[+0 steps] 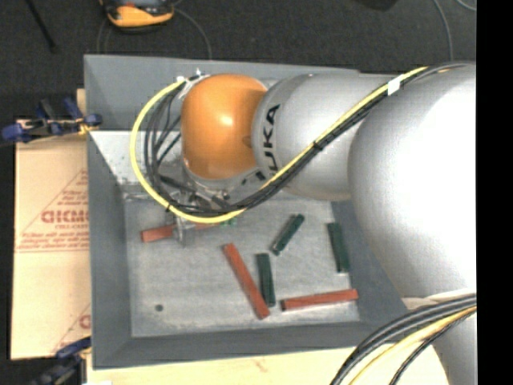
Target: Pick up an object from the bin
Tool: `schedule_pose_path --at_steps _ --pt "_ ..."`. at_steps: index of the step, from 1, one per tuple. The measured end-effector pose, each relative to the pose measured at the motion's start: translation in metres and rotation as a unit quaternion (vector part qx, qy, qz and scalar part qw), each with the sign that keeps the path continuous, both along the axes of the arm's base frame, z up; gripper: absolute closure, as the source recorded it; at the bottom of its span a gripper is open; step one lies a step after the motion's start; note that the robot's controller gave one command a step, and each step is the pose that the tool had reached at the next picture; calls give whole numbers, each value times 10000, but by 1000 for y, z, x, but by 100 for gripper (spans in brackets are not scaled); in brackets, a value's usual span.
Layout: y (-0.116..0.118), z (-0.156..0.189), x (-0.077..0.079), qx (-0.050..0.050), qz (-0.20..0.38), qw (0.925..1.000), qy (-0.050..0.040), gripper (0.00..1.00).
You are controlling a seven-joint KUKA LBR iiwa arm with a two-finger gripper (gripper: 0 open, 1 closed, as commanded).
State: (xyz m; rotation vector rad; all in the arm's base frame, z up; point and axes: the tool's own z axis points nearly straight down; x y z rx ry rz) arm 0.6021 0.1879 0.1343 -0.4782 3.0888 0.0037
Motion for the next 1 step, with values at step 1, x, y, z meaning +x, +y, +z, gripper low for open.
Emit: schedule_pose_path --at_steps 1 --pt "-17 33 -16 -34 61 9999 107 100"
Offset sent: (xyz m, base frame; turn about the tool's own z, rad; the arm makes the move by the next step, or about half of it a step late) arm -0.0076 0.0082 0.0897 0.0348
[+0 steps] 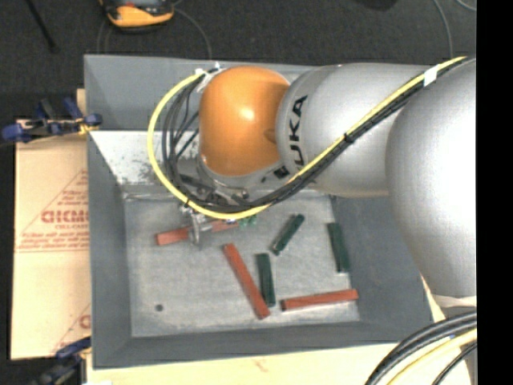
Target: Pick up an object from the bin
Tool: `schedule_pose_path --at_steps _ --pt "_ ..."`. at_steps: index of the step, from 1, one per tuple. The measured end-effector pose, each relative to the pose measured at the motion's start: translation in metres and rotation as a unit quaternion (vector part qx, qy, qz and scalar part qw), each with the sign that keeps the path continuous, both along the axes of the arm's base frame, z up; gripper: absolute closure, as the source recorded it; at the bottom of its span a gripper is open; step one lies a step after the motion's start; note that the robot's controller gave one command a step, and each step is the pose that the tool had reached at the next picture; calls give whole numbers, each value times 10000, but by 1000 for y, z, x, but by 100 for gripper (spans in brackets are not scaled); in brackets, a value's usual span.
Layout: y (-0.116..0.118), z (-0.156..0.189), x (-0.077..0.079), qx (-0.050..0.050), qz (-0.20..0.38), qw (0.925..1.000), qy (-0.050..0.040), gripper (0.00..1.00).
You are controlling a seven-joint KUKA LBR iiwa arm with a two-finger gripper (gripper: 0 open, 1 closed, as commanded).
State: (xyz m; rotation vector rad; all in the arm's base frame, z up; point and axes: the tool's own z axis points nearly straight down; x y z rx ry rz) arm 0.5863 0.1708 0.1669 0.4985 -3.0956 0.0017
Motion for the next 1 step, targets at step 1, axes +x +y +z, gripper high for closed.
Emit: schedule_pose_path --at_steps 1 --pt "19 53 8 18 -215 9998 -49 100"
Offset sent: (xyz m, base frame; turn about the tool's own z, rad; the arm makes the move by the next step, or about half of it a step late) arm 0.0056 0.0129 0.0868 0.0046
